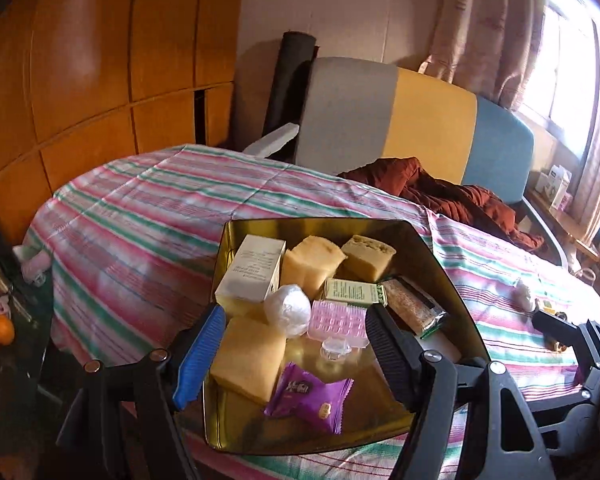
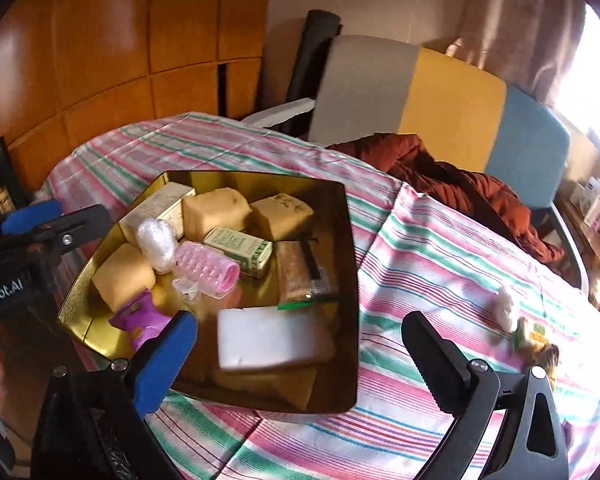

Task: Organize objects
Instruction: 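Withdraw both tools from the tray back to the remaining items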

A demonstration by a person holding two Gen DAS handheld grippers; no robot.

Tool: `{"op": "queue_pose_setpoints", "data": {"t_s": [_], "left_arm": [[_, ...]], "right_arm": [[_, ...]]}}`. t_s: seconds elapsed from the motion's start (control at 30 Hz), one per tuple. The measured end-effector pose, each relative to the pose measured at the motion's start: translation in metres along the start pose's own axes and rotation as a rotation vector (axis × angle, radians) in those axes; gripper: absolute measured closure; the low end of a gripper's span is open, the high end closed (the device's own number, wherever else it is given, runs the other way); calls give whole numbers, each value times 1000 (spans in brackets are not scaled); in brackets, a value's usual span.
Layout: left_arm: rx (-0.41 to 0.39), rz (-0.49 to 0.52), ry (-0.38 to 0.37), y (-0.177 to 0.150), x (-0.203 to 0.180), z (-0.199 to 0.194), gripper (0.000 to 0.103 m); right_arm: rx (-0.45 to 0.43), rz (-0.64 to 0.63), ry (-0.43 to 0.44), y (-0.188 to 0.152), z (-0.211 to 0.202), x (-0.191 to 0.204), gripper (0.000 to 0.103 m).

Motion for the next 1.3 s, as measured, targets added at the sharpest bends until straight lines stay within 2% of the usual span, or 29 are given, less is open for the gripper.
{"op": "queue_pose_setpoints", "data": {"t_s": [0.13, 0.5, 0.97, 1.3], "left_arm": [[6, -7, 22, -6, 4, 1, 30], [21, 53, 53, -17, -8, -3, 29], [39, 125, 21, -21, -32, -4, 29], [58, 191, -1, -25, -51, -1, 28]], "right_arm": [[-24, 31, 49, -7, -7, -3, 3], [-7, 63, 54, -12, -10, -1, 6], [-18, 85, 61, -12, -14, -10, 3], [-1, 151, 33, -19, -12, -43, 2]]}}
Point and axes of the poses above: each gripper's, at about its wrist camera, not at the fingertips, and z roughly the way its jaws point, x to its left, y to its top, the point moved 3 cm from there along z, roughly the way its jaws point, and after that the axes turned 3 degrees about x, right-handed, at the moved point
